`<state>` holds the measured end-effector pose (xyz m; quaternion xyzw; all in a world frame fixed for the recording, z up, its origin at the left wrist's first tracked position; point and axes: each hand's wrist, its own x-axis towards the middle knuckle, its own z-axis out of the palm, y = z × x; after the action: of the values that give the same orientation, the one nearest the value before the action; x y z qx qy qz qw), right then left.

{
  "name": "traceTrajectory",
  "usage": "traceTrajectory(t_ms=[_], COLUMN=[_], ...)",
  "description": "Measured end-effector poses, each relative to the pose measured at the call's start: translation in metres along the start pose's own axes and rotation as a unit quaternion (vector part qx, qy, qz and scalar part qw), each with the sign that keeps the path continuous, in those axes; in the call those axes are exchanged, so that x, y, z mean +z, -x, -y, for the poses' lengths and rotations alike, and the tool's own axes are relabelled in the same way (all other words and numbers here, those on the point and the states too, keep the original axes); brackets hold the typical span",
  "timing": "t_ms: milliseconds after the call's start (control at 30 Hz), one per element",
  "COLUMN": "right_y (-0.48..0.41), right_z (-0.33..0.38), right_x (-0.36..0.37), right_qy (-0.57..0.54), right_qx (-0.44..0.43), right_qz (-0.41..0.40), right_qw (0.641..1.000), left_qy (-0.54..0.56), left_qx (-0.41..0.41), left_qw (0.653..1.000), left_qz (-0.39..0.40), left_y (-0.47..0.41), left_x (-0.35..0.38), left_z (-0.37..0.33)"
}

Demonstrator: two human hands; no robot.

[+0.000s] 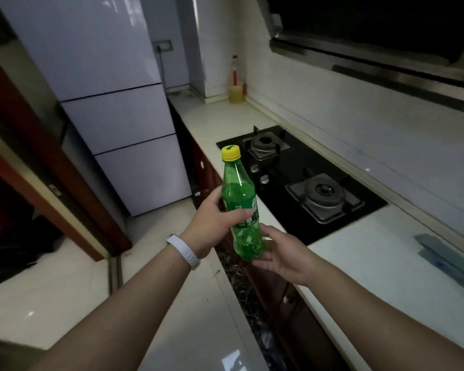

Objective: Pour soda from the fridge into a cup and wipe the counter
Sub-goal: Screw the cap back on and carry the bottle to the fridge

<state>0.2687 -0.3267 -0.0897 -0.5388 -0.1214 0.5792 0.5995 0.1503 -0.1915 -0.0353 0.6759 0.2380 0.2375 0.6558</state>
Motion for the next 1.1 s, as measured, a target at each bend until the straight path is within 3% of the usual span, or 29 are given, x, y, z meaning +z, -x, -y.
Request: traceTrajectory(t_ms=[267,600,1100], right_y=[-0.08,-0.168,-0.364], right_z=[-0.002,0.002,0.101], right_x=[0.104,0.171,0.22], right_qy=[0.039,0.079,0.097], right_qx=[0.039,0.091,0.125], right_qz=[0.05,0.106,0.172], right_qw=[0.997,0.987,0.972], left_qy=[0.014,0.054,0.036], left_qx=[-0.002,-0.015,-0.025], left_qw=[0.998,0.985,0.965], left_qz=[-0.067,-0.166,-0.258], left_y=[-0.008,-0.024,-0.182], left_x=[-0.125,-0.21,-0.306], left_z=[0.01,0.021,0.007])
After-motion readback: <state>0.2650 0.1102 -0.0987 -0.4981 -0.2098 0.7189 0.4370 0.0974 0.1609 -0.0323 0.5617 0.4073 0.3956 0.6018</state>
